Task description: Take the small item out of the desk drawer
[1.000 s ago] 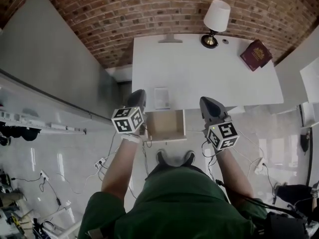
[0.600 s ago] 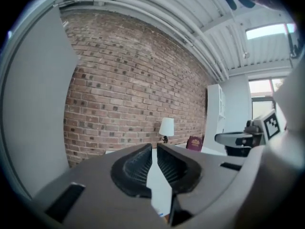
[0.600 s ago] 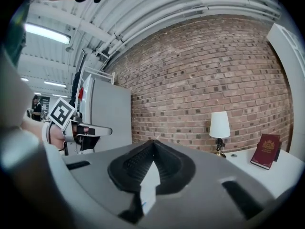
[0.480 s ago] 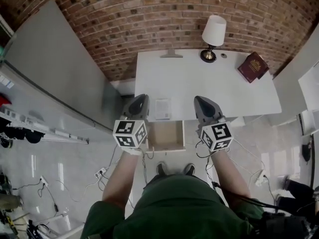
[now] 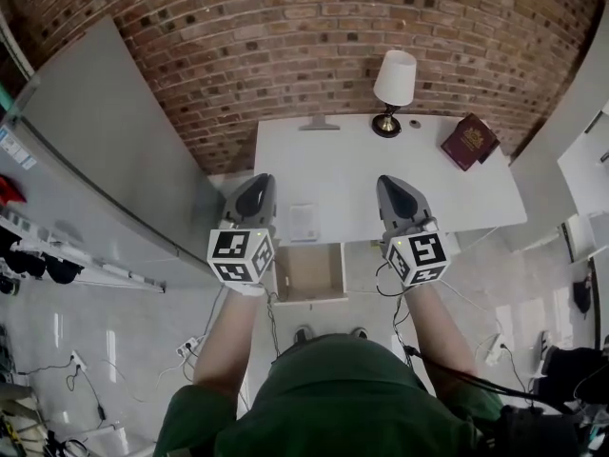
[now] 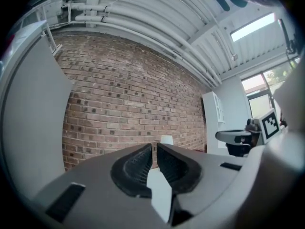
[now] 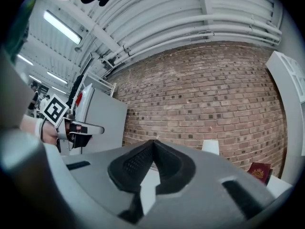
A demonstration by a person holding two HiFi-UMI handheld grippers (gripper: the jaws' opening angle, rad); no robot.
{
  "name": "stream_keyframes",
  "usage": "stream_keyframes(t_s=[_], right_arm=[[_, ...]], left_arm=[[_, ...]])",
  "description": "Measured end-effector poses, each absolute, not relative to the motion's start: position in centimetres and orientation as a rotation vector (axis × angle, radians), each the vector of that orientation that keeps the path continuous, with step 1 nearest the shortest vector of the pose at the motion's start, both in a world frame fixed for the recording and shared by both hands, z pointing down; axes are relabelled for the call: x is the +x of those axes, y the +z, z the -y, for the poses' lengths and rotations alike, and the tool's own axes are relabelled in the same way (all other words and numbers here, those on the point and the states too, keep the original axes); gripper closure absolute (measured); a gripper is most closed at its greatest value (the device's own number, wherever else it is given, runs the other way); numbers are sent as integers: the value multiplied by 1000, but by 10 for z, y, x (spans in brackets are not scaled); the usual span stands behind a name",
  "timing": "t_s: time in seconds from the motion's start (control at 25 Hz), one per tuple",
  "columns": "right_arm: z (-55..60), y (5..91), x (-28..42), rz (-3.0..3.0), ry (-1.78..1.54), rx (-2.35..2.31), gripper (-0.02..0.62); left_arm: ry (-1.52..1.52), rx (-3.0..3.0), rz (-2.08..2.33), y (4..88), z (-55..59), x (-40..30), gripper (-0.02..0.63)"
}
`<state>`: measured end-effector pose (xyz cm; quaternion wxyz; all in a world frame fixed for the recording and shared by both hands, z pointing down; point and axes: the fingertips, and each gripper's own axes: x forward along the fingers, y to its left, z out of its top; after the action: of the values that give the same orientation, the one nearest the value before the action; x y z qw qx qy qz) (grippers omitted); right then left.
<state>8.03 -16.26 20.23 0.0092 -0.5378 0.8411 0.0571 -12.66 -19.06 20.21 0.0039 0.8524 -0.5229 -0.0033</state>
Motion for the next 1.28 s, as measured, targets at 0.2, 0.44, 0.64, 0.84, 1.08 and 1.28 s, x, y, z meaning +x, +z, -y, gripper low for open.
stream_keyframes(t_s=[0.2, 0.44, 0.64, 0.84, 1.08, 1.28], right_arm=[[156, 199, 83, -2618, 205, -1697, 592], [151, 198, 83, -2608, 221, -1713, 592], [150, 200, 79, -2614, 238, -1689, 592], [151, 202, 73, -2621, 252, -1689, 592], [151, 200, 72, -2619, 251, -1697, 592], [150, 198, 71, -2630, 257, -1685, 594]], left_arm=[[-46, 2699, 1630, 193, 184, -119, 582], [-60, 2693, 1627, 196, 181, -123, 582], [-61, 2684, 1620, 204, 179, -124, 582], [-64, 2684, 1611, 206, 180, -127, 582], [-91, 2675, 1609, 206, 181, -126, 583], [-95, 2687, 1581, 205, 182, -121, 583]])
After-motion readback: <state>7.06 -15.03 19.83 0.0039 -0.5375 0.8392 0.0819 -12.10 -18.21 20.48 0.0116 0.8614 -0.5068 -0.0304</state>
